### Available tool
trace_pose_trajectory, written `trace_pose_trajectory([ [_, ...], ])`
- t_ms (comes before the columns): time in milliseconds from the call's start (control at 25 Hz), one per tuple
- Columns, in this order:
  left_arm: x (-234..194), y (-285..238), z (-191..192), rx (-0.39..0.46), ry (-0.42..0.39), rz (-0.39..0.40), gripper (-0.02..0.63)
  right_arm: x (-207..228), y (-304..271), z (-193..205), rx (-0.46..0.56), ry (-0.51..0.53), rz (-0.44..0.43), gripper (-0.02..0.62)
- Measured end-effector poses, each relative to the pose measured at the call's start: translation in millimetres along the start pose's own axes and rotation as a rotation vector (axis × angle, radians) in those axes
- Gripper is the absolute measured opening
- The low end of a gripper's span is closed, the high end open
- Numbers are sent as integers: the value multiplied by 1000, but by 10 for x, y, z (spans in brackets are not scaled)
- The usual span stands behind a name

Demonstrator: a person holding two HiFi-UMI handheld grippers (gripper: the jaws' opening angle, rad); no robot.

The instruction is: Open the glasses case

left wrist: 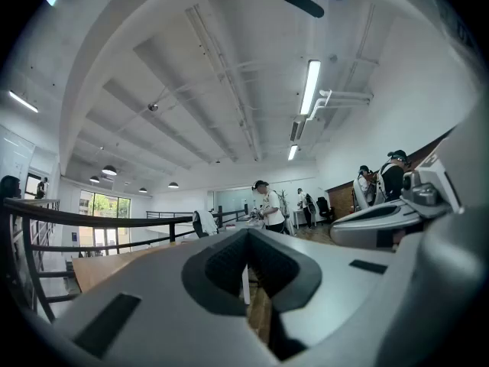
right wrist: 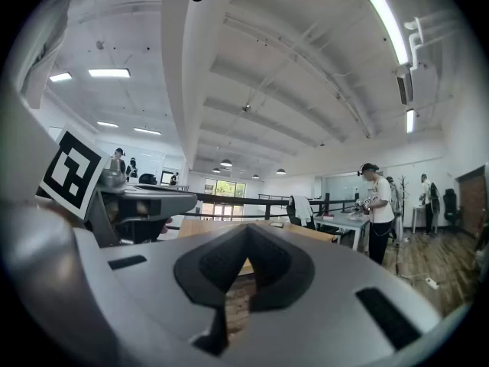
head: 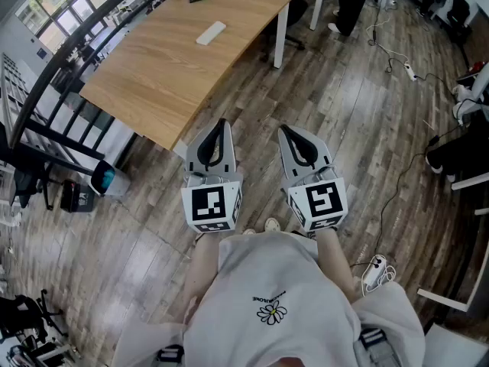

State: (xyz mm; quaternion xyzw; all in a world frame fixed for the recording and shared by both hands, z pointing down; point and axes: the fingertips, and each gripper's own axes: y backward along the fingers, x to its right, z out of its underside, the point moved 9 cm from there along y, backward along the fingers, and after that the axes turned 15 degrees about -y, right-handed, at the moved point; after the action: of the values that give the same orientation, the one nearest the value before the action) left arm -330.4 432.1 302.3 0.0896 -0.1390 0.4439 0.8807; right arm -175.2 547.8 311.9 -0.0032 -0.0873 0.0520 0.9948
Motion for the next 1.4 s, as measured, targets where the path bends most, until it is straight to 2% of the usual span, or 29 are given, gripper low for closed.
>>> trace_pose_trajectory([
  [240,114,-54,-24,-1,-1,2,17,127,56,-20,17,-20,-13,5],
  [480,122,-103,-46,2,12,13,17,222,42,-20,17,-118,-41,5],
  [600,144,-167,-79,28,38,12,17,337,40,-37,29,-170,-54,6],
  [840,162,-204,-130,63,80,-22,17,537,114,28,36,-160,-54,6],
  [1080,59,-236,-135,138,181,-79,17,754,61,122,33,-194,-52,6],
  [1200,-76,-386,-135,141,150,-106,17,814,-96,69,57,-183,-66,6],
  [1400,-268,-801,-142,204,111,-115,17,996,-444,-58,102,-152,-93,6],
])
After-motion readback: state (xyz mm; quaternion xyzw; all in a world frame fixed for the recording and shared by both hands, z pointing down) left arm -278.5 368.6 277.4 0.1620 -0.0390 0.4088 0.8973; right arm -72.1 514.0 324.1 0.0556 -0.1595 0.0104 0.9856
